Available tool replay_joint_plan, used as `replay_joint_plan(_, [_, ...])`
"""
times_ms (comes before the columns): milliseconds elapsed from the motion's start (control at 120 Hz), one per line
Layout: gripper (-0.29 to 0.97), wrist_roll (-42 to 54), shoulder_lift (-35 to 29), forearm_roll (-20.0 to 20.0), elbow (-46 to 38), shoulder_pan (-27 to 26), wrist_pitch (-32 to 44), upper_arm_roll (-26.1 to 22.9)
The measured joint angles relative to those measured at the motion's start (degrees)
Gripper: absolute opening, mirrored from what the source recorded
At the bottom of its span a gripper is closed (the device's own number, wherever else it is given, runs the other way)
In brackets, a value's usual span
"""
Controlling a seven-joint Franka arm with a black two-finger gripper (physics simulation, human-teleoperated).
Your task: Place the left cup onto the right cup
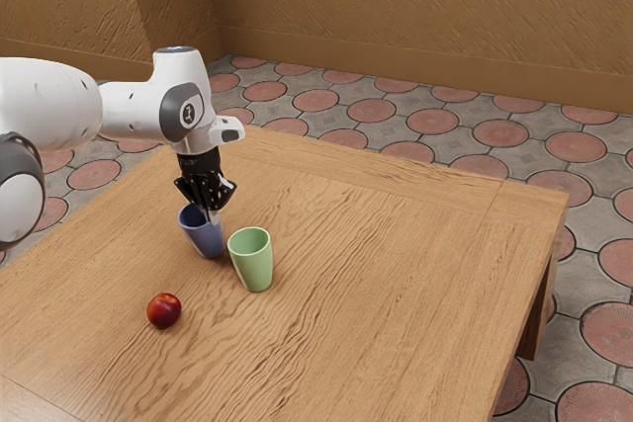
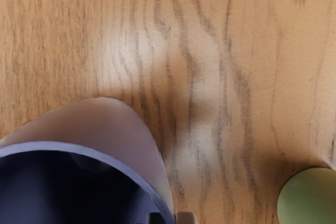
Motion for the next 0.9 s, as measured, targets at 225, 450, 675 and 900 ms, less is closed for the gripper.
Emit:
replay_joint_plan(225, [-0.11, -0.3, -0.9, 0.1, 0.1, -0.2, -0.5, 0.1])
replay_joint_plan(450, [-0.11, -0.7, -2.8, 0.7, 0.0, -0.9, -1.5, 0.6])
replay_joint_plan(675, [-0.11, -1.1, -5.0, 1.4, 0.0, -1.8, -3.0, 0.8])
replay_joint_plan(900, [-0.11, -1.8, -7.7, 2.9, -0.2, -3.5, -4.9, 0.8])
